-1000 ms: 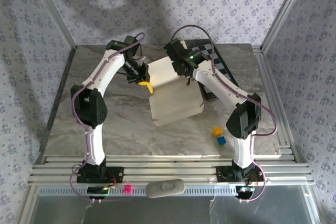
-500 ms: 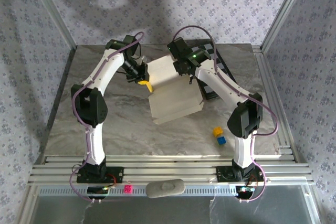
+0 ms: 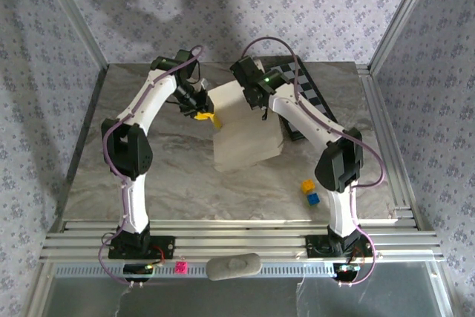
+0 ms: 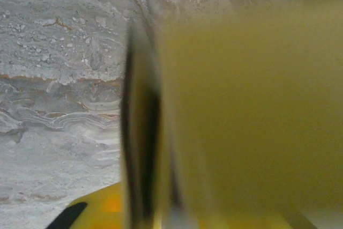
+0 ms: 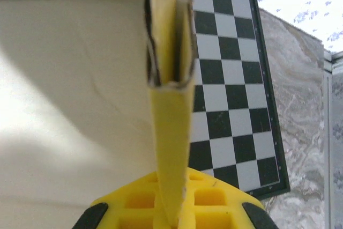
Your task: Fold the paper box
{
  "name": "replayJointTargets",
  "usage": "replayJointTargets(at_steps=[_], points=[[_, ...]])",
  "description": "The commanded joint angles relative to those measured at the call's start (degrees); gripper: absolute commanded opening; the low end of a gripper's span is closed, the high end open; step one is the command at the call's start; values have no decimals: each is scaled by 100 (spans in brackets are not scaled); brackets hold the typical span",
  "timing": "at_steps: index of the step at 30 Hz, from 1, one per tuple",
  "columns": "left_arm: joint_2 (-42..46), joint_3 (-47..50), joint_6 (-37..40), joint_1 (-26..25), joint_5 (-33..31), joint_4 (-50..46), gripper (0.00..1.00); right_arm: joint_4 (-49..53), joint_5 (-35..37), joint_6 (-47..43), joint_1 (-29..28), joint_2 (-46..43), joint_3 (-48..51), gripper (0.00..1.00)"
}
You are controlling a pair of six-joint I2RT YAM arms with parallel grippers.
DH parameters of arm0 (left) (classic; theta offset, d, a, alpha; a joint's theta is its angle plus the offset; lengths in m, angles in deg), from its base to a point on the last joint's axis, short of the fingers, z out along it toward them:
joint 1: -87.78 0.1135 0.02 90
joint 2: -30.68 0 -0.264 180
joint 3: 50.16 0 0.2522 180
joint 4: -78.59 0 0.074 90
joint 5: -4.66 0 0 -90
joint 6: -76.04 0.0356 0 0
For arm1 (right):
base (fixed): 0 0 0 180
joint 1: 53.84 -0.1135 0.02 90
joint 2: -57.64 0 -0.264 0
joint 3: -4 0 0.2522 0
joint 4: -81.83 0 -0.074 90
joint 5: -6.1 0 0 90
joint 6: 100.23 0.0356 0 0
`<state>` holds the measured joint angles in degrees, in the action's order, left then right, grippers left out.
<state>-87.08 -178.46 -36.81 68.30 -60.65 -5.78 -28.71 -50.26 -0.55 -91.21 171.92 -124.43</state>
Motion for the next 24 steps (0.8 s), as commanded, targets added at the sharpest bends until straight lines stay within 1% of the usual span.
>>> replayJointTargets(at_steps=[1,4,8,11,12,15,19,22,24], points=[[274,157,-283,37,75,271,28,489,-40,311,41,216,-161,0],[344,228,-359,19,165,385,31,518,-208,341,60,278,-168,0],[517,235,-493,7,115,434,35,626,-494,364,127,416,-253,0],[756,245,-795,53,-377,416,40,703,-724,344,190,524,-314,0],[856,248,-987,95,-595,425,42,710,-810,341,218,533,-310,0],[1174,798,-1685,261,-976,774,47,658,-1006,351,273,560,-263,0],[1456,1613,-2845,470,-783,1709,51,561,-1152,347,308,560,-172,0],[1432,2093,-3724,577,-525,2416,51,496,-1202,368,328,565,-102,0],[1356,2278,-4172,586,-417,2952,52,454,-1219,369,326,570,-61,0]])
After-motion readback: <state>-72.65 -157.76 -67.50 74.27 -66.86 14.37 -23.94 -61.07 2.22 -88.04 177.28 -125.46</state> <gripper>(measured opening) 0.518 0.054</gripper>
